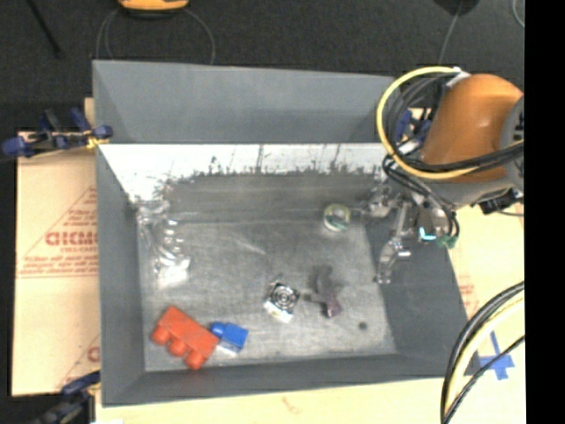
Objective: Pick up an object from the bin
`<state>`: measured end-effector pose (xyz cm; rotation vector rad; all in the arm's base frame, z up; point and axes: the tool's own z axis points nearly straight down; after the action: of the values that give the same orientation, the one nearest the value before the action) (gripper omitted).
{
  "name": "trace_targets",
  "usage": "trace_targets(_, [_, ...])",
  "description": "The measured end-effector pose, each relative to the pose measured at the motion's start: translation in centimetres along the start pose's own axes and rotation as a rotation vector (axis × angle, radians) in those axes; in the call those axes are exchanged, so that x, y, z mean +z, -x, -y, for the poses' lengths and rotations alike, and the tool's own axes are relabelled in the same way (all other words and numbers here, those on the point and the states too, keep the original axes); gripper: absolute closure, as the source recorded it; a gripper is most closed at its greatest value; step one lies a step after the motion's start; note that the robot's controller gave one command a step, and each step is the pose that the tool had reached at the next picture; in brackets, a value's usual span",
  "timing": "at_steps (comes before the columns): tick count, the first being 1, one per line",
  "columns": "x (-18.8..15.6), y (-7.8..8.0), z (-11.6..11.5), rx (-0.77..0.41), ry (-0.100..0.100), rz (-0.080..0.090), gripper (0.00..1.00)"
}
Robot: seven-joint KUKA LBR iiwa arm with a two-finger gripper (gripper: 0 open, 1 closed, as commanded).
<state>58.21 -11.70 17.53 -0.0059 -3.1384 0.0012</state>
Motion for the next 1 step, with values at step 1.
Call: trace_targets(1, [5.68, -6.35, -5.58, -0.215, 0.002, 0.0, 0.0])
